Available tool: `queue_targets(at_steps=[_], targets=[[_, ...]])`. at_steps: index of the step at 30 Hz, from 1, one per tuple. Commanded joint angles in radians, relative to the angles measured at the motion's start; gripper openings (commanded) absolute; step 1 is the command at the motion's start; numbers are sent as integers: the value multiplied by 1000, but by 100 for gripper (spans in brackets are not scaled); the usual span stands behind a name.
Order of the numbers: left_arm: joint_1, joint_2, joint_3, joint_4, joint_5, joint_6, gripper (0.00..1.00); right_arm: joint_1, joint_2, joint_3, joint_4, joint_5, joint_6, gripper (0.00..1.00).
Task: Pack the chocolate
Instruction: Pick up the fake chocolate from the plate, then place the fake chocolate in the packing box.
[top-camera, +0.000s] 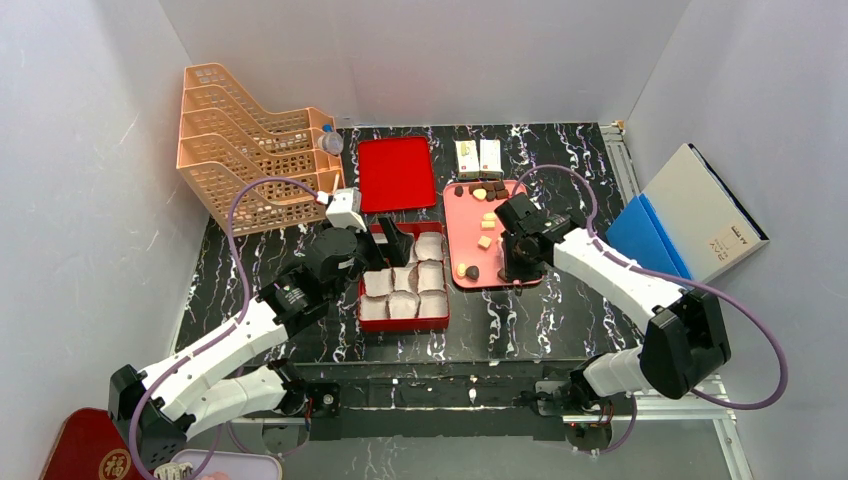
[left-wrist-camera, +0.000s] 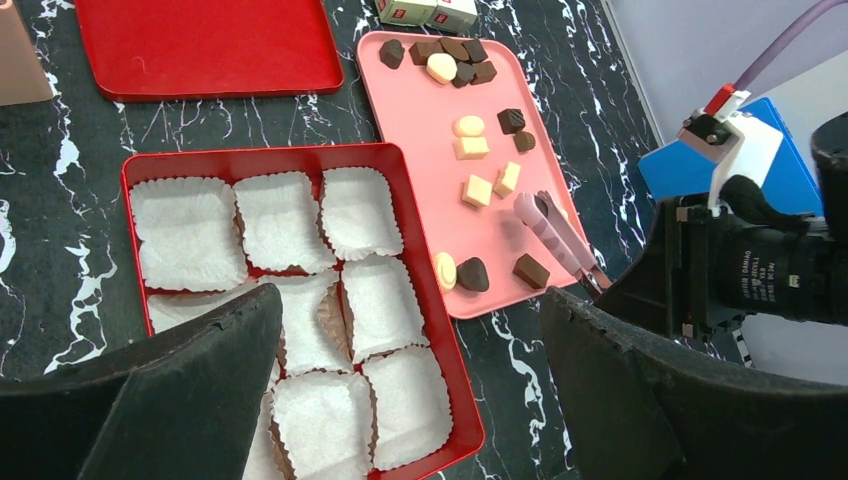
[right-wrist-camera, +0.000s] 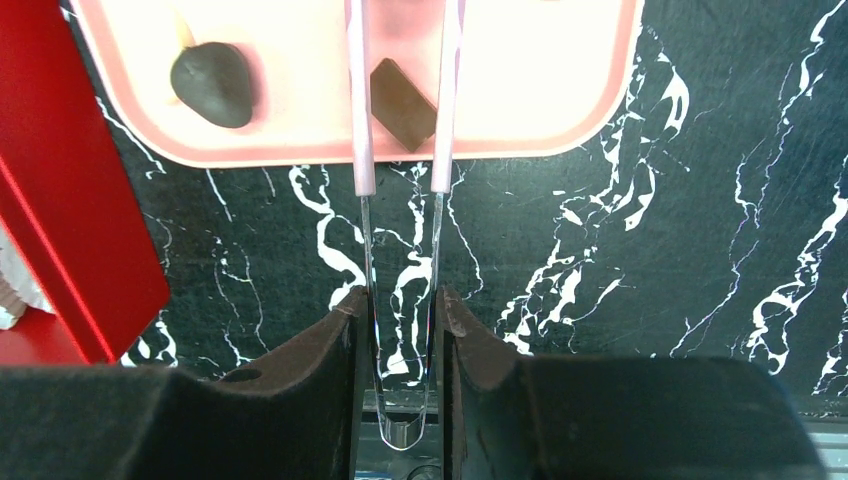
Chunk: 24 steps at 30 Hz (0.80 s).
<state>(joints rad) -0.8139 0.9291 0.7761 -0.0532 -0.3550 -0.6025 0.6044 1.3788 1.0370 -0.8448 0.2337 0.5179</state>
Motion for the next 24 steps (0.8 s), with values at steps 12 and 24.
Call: queue_targets(at_steps=[12, 24], targets=[[-3, 16, 43, -43, -92, -14, 97, 57, -6, 189, -50, -5, -47, 1], [-4, 2, 54, -100, -139, -26, 97, 209, 148, 372, -69, 16, -50, 1]])
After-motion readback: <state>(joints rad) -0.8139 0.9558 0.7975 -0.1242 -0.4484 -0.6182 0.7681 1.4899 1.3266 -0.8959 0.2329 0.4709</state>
